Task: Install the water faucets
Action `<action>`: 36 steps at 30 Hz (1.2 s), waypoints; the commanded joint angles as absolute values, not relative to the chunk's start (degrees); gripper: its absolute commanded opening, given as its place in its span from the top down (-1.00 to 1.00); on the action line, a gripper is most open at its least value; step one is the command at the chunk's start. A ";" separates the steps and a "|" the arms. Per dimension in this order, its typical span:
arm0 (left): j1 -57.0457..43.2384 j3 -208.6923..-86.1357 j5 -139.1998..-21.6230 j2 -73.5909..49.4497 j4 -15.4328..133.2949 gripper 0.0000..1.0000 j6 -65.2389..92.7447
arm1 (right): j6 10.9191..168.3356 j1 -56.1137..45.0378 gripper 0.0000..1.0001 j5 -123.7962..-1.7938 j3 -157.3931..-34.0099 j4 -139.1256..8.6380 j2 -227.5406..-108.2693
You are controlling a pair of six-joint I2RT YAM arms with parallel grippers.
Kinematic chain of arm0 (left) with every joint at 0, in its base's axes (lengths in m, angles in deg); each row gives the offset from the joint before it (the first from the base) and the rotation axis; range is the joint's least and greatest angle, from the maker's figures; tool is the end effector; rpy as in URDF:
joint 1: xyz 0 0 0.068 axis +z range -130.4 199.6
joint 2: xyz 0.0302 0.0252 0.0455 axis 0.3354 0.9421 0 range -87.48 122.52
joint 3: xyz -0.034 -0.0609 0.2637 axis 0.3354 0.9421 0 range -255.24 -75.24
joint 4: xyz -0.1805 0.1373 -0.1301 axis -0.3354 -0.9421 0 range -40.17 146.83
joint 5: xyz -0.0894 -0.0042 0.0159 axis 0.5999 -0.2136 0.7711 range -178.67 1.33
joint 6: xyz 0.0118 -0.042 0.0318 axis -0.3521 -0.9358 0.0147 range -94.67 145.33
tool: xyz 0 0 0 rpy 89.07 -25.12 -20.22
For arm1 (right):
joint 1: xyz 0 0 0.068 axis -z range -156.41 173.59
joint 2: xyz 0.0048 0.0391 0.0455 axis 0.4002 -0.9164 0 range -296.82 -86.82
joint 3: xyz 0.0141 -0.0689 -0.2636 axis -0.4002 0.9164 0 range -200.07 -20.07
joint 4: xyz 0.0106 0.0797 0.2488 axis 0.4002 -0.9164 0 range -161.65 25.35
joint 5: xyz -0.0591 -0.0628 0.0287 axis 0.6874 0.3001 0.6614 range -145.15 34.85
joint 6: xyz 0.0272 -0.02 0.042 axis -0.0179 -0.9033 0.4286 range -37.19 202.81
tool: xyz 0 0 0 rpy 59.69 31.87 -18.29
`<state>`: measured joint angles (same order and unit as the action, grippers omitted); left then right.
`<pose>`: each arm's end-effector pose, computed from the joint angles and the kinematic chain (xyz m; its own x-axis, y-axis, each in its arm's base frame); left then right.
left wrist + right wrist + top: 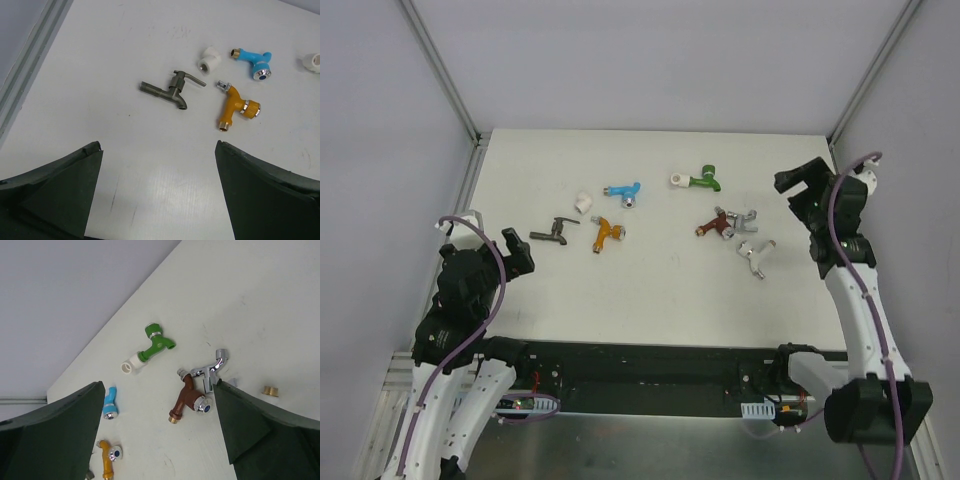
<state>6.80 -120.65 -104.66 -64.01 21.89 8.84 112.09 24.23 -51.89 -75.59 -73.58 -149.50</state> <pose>0.0881 -0.0100 0.3414 -0.1966 -0.2353 -0.9518 -0.1090 0.9700 -0.2173 0.2546 -0.0049 0.3467 -0.2096 0.4905 -0.8459 0.1929 0.8688 0.4560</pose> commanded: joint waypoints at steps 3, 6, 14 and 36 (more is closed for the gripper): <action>5.45 -120.33 -107.57 -64.98 23.52 -0.98 8.46 | 106.20 24.73 -0.99 -54.35 -70.08 -74.92 -131.24; 5.36 -120.24 -107.39 -64.71 23.52 -0.98 8.20 | 106.54 24.73 -0.99 -51.13 -69.11 -79.13 -125.69; 5.36 -120.86 -107.30 -63.57 23.43 -0.98 8.02 | 99.88 24.73 -0.99 -40.84 -64.20 -83.81 -113.82; 6.94 -120.51 -111.70 -61.64 23.52 -0.98 5.47 | 92.04 16.39 -0.99 -21.75 -58.57 -95.59 -85.88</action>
<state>6.19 -120.30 -110.26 -62.35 21.91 6.74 95.30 18.20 -27.10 -60.49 -97.07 -89.35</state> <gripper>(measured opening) 0.990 0.993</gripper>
